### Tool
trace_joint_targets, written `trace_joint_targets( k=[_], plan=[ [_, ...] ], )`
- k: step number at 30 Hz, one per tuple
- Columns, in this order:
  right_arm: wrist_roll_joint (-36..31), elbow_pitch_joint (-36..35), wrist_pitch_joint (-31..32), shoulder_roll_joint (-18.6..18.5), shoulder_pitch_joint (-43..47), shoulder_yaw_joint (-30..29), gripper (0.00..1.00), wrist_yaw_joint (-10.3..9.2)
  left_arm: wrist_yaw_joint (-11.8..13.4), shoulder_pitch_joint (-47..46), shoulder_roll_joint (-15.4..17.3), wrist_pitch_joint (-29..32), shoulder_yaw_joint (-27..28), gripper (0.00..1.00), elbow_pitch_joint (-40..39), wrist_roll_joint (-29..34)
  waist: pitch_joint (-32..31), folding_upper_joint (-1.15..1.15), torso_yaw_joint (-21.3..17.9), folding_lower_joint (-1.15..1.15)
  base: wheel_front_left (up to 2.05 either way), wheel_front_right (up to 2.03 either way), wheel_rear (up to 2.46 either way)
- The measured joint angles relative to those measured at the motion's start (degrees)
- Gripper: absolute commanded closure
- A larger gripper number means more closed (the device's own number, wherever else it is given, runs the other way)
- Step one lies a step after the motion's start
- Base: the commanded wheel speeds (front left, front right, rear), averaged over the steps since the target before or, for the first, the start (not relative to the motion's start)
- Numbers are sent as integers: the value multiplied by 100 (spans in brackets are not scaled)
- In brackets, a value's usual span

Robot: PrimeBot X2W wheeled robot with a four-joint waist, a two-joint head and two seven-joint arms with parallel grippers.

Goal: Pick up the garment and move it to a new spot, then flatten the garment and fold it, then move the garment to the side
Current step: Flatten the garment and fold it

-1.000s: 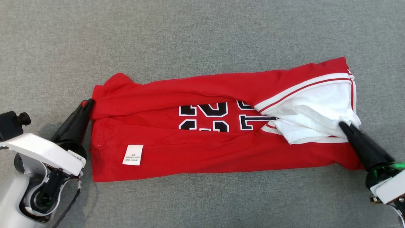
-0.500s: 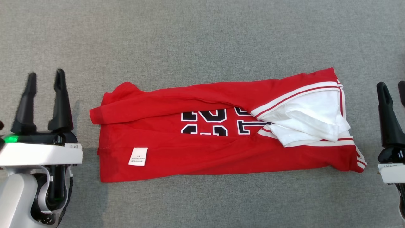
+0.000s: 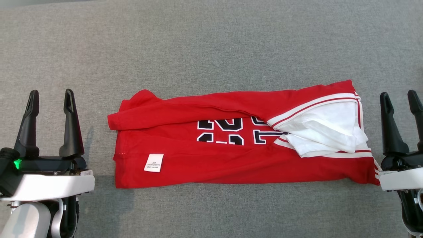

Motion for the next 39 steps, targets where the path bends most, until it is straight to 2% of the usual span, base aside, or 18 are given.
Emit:
trace_joint_targets(
  k=[10,26,27,29,35,39],
  plan=[
    [-275,655,86,-114,14,93,0,0,-333,-27,-223,0,81,0,149,275,-31,0,159,0,0,0,0],
    [271,2594,-141,-250,-453,888,0,0,-838,-203,-632,0,370,0,469,603,96,0,340,0,0,0,0],
    [335,2649,-124,-266,-486,966,20,-1,-870,-203,-648,0,391,0,482,616,97,0,338,0,0,0,0],
    [481,2724,-21,-331,-567,1170,100,-8,-909,-214,-675,0,434,0,495,654,95,0,329,0,0,0,0],
    [779,2810,-144,-481,-671,1414,100,9,-987,-241,-736,0,564,0,500,750,79,0,273,0,0,0,0],
    [818,2785,-347,-768,-576,1127,100,15,-1029,-232,-792,0,621,0,500,798,51,0,209,0,0,0,0]
  ],
)
